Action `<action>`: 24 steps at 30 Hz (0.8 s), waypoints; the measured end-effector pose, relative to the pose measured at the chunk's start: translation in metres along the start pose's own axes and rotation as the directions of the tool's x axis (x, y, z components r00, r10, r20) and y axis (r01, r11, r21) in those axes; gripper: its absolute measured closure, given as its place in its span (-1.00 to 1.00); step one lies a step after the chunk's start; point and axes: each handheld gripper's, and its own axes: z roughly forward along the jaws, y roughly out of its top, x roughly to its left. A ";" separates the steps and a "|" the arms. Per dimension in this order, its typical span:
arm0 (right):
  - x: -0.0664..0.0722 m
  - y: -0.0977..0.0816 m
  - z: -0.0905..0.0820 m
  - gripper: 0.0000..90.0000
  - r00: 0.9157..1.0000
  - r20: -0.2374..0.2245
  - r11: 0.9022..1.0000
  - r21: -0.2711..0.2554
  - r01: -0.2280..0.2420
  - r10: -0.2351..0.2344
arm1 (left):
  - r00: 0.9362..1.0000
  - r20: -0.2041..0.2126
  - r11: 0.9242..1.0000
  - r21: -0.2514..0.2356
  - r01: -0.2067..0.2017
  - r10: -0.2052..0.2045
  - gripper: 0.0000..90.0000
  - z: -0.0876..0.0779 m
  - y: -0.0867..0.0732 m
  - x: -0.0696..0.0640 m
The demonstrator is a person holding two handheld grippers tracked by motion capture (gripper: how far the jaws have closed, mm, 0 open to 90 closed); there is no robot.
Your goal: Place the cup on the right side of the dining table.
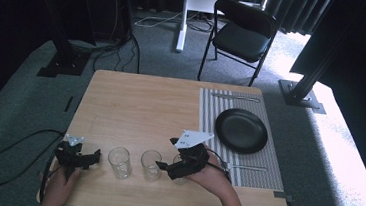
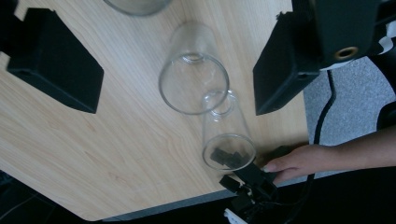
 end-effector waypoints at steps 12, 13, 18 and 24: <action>0.009 0.014 0.030 -0.64 0.998 -0.054 0.999 0.038 0.033 -0.031 | 1.000 0.000 1.000 0.000 -0.001 0.001 -0.94 0.000 0.000 0.000; 0.009 0.015 0.032 -0.64 0.998 -0.058 0.999 0.042 0.034 -0.031 | 1.000 0.000 1.000 0.000 0.000 0.000 -0.94 0.000 0.000 0.000; 0.011 0.017 0.041 -0.64 0.997 -0.072 0.998 0.054 0.042 -0.038 | 1.000 0.000 1.000 0.000 0.000 0.000 -0.94 0.000 0.000 0.000; 0.014 0.023 0.055 -0.64 0.994 -0.096 0.996 0.073 0.057 -0.050 | 1.000 0.000 1.000 0.000 0.000 0.000 -0.94 0.000 0.000 0.000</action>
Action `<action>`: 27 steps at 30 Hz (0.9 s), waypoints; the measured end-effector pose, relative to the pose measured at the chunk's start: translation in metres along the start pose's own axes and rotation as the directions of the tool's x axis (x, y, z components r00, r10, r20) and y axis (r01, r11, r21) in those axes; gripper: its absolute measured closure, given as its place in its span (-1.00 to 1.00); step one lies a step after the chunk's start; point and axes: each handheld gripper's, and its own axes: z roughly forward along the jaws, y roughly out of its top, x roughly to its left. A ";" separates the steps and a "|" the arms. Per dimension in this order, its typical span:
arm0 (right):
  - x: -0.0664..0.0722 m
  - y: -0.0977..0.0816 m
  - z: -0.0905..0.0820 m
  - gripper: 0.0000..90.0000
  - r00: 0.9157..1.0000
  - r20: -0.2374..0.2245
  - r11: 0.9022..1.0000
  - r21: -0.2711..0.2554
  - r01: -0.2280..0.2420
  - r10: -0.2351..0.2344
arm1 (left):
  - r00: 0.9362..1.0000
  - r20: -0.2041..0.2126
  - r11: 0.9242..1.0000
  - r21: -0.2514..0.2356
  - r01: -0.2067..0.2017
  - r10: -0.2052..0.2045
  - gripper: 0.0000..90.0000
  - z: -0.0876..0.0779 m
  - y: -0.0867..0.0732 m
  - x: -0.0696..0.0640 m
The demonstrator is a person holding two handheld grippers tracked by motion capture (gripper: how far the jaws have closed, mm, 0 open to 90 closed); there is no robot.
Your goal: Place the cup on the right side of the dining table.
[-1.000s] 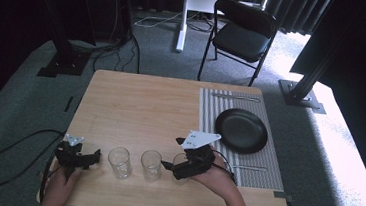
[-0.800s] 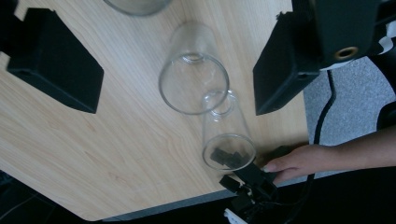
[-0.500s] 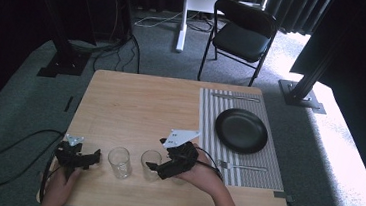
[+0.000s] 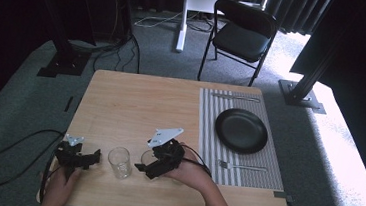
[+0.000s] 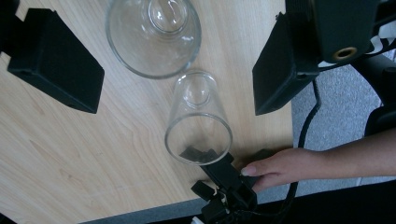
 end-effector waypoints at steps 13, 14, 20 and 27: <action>0.006 0.012 0.026 -0.64 0.999 -0.043 0.998 0.060 0.025 -0.023 | 1.000 0.000 1.000 0.000 -0.001 0.001 -0.94 0.000 0.000 0.000; 0.006 0.014 0.032 -0.64 0.999 -0.047 0.997 0.073 0.028 -0.025 | 1.000 0.000 1.000 0.000 0.000 0.000 -0.94 0.000 0.000 0.000; 0.005 0.019 0.046 -0.64 0.998 -0.048 0.993 0.109 0.037 -0.032 | 1.000 0.000 1.000 0.000 0.000 0.000 -0.94 0.000 0.000 0.000; 0.006 0.024 0.058 -0.64 0.998 -0.056 0.989 0.142 0.047 -0.039 | 1.000 0.000 1.000 0.000 0.000 0.000 -0.94 0.000 0.000 0.000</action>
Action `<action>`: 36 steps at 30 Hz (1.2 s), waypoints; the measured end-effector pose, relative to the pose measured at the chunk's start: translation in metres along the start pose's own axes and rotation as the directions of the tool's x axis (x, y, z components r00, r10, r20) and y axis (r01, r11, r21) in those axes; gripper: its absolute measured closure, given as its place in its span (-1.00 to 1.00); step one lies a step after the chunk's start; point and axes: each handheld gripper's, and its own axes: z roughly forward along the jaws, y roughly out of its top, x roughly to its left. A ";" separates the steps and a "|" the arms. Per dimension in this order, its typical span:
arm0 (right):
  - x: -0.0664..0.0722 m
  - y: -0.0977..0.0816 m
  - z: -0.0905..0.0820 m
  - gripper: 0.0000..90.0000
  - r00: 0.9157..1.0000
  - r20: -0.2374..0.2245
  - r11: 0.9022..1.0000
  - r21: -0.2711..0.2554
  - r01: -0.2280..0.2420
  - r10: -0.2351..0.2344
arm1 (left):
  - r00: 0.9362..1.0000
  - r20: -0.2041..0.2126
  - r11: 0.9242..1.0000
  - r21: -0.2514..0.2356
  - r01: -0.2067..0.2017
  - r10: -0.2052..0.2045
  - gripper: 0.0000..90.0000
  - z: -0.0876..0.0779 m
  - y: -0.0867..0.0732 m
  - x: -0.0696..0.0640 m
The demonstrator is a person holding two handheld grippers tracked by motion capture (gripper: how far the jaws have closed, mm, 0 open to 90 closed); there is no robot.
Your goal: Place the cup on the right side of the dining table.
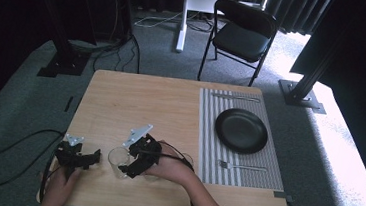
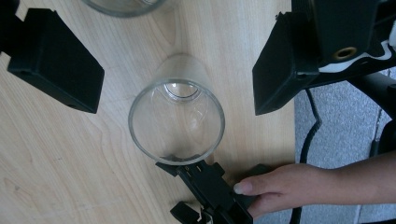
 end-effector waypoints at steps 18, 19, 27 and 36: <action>0.000 0.014 0.024 -0.64 1.000 0.012 0.997 0.075 0.021 -0.022 | 1.000 0.000 1.000 0.002 -0.001 0.001 -0.94 0.000 0.000 0.000; 0.000 0.015 0.025 -0.64 1.000 0.012 0.997 0.079 0.023 -0.024 | 1.000 0.000 1.000 0.001 0.000 0.000 -0.94 0.000 0.000 0.000; 0.001 0.020 0.036 -0.64 0.999 0.025 0.990 0.141 0.027 -0.031 | 1.000 0.000 1.000 0.001 0.000 0.000 -0.94 0.000 0.000 0.000; -0.001 0.021 0.045 -0.58 0.999 0.030 0.984 0.179 0.011 -0.017 | 1.000 0.000 1.000 0.001 0.000 0.000 -0.94 0.000 0.000 0.000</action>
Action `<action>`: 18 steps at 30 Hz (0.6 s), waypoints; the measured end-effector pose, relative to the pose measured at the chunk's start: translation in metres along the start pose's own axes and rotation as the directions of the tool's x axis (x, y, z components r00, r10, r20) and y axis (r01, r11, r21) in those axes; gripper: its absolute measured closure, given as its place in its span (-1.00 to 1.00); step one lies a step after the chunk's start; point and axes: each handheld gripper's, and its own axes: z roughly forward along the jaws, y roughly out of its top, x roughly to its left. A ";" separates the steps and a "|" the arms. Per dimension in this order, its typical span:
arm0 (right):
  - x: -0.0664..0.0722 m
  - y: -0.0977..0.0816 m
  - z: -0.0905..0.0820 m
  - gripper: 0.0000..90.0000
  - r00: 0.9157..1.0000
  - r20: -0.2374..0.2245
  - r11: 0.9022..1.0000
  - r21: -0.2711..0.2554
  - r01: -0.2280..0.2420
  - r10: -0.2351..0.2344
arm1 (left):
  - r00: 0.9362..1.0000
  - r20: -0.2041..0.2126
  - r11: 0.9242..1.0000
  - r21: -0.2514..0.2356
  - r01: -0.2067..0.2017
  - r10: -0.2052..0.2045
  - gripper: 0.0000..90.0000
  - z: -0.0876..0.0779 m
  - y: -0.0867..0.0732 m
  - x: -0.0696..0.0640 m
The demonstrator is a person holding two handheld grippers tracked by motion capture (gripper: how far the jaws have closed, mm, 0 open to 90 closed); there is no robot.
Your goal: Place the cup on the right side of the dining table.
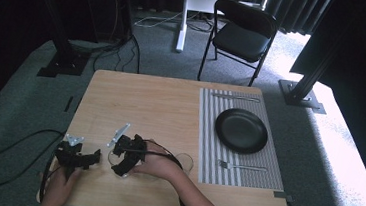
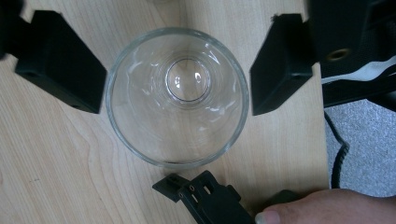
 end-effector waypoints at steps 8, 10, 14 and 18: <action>0.002 0.006 0.005 -0.49 1.000 0.016 0.999 0.036 0.010 -0.010 | 1.000 0.000 1.000 0.000 -0.001 0.001 -0.94 0.000 0.000 0.000; 0.003 0.007 0.006 -0.45 1.000 0.019 0.999 0.042 0.010 -0.011 | 1.000 0.000 1.000 0.000 0.000 0.000 -0.94 0.000 0.000 0.000; 0.004 0.009 0.007 -0.39 0.999 0.033 0.998 0.061 0.030 -0.033 | 1.000 0.000 1.000 0.000 0.000 0.000 -0.94 0.000 0.000 0.000; 0.008 0.011 0.008 -0.38 0.996 0.039 0.994 0.078 0.072 -0.075 | 1.000 0.000 1.000 0.000 0.000 0.000 -0.94 0.000 0.000 0.000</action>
